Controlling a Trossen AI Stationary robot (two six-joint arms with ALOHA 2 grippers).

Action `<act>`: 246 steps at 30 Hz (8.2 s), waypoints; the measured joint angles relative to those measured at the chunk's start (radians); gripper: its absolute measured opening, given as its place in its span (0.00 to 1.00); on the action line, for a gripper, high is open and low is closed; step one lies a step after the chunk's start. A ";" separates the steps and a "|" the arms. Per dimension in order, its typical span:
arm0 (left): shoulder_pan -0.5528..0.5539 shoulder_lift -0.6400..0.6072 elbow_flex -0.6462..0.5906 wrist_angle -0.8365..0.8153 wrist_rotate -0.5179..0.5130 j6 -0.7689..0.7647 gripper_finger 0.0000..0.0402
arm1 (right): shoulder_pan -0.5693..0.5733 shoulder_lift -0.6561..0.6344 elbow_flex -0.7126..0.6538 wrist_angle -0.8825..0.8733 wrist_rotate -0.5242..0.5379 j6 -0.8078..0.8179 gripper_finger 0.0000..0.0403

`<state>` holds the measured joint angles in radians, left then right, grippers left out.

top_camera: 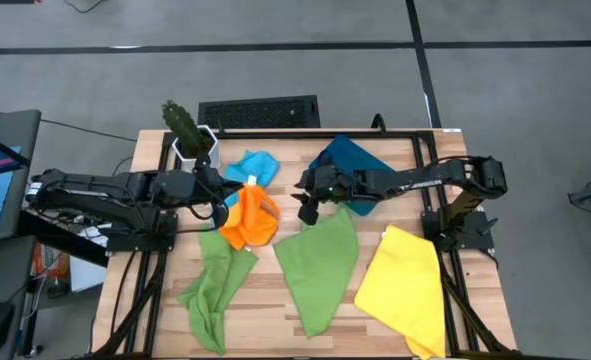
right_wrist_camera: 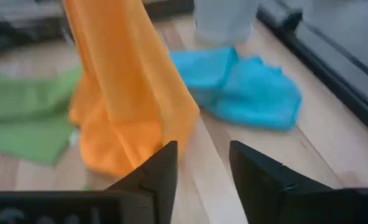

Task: Fold microfiber towels
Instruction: Fold the orange microfiber towel

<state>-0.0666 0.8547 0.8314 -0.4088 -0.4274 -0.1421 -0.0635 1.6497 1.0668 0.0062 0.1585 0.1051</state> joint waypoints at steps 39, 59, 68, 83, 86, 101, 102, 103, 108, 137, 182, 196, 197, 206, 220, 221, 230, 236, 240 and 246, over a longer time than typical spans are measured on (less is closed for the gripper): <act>0.001 0.000 0.000 0.002 -0.051 0.003 0.00 | -0.023 0.443 0.120 0.214 -0.017 -0.008 0.19; 0.001 0.012 0.053 0.015 -0.017 0.051 0.00 | 0.076 -0.089 0.120 -0.197 0.336 -0.037 0.01; 0.052 0.086 0.203 0.000 -0.188 0.344 0.00 | -0.030 -0.272 0.120 -0.200 0.435 -0.145 0.01; 0.263 0.139 0.236 0.115 -0.337 0.745 0.00 | -0.126 -0.299 0.120 -0.114 0.529 -0.312 0.01; 0.247 0.133 0.258 0.093 -0.336 0.725 0.00 | -0.099 -0.304 0.120 -0.114 0.583 -0.341 0.02; -0.015 0.158 0.260 -0.398 -0.006 0.083 0.00 | 0.258 -0.304 0.119 -0.625 0.584 0.201 0.02; -0.049 0.163 0.259 -0.408 0.001 0.045 0.00 | 0.291 -0.303 0.119 -0.648 0.579 0.251 0.02; -0.081 0.170 0.260 -0.405 0.001 0.014 0.00 | 0.321 -0.296 0.120 -0.667 0.579 0.298 0.02; -0.237 0.231 0.260 -0.409 0.001 -0.126 0.00 | 0.460 -0.241 0.120 -0.716 0.573 0.504 0.03; -0.650 0.473 0.261 -0.273 0.101 -0.651 0.00 | 0.829 -0.160 0.120 -0.627 0.263 0.924 0.03; -0.255 0.505 -0.030 -0.230 -0.060 -0.336 0.00 | 0.219 -0.157 -0.009 -0.658 0.146 0.349 0.04; -0.246 0.505 -0.038 -0.202 -0.077 -0.311 0.01 | 0.165 -0.156 -0.009 -0.657 0.157 0.339 0.09; -0.246 0.505 -0.038 -0.203 -0.079 -0.311 0.03 | 0.161 -0.156 -0.009 -0.657 0.157 0.339 0.10; -0.246 0.505 -0.039 -0.206 -0.100 -0.311 0.25 | 0.143 -0.156 -0.009 -0.662 0.158 0.324 0.25; -0.309 0.505 -0.039 -0.182 0.051 -0.325 0.42 | 0.333 -0.156 -0.084 -0.420 0.154 0.284 0.39; -0.331 0.505 -0.039 -0.165 0.050 -0.311 0.41 | 0.350 -0.155 -0.110 -0.372 0.154 0.277 0.39; -0.459 0.551 -0.039 -0.089 -0.056 -0.266 0.40 | 0.398 -0.155 -0.303 -0.068 0.154 0.237 0.41; -0.482 0.734 -0.039 -0.011 -0.064 -0.209 0.40 | 0.430 -0.155 -0.338 -0.037 0.157 0.225 0.41; -0.478 0.826 -0.039 0.027 -0.099 -0.207 0.40 | 0.450 -0.156 -0.370 0.017 0.157 0.226 0.41; -0.476 0.840 -0.035 0.030 -0.114 -0.219 0.40 | 0.456 -0.092 -0.381 0.088 0.168 0.187 0.41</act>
<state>-0.5430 1.6950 0.7959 -0.3787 -0.5411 -0.3614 0.3924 1.5581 0.6860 0.0944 0.3268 0.2922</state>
